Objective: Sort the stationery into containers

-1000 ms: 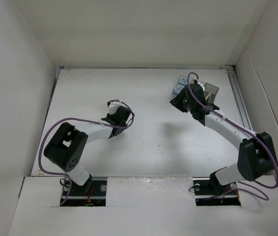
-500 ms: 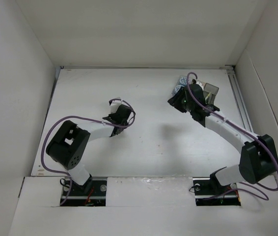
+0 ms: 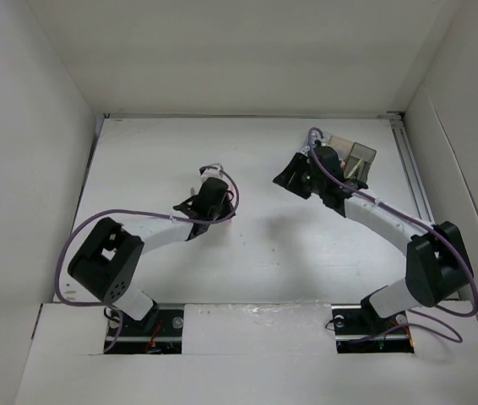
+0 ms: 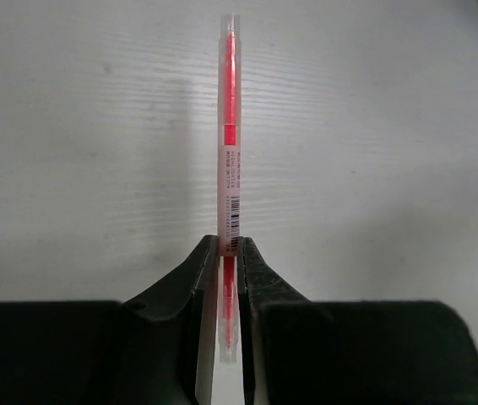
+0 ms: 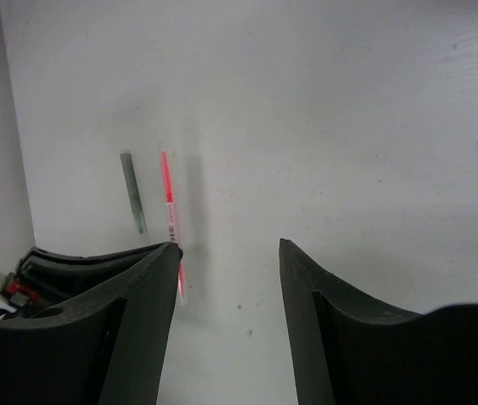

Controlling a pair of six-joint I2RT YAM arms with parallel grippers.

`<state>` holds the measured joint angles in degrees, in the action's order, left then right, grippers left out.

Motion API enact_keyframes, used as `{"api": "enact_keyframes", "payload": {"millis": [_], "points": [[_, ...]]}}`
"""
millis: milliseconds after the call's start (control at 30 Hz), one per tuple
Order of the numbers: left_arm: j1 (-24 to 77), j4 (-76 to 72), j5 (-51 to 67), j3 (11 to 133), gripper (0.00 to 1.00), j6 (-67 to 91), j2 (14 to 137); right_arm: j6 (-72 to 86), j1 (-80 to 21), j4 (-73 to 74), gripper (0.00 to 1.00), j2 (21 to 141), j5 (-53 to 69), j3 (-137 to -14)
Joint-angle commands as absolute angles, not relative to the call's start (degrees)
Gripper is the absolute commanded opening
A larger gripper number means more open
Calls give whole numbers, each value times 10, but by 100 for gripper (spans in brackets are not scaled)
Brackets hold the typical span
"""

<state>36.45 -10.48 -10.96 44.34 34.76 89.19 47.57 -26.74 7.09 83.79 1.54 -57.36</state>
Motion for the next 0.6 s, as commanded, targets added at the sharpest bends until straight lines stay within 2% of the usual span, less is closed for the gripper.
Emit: {"api": "enact_keyframes", "payload": {"millis": [0,433,567], "points": [[367,-165,-42,429,0,337,845,468,-284,33,57,859,68,-602],[367,-273,97,388,0,360,790,497,-347,4,59,920,94,-642],[367,-299,123,374,0,367,785,507,-352,-8,49,938,105,-642]]}}
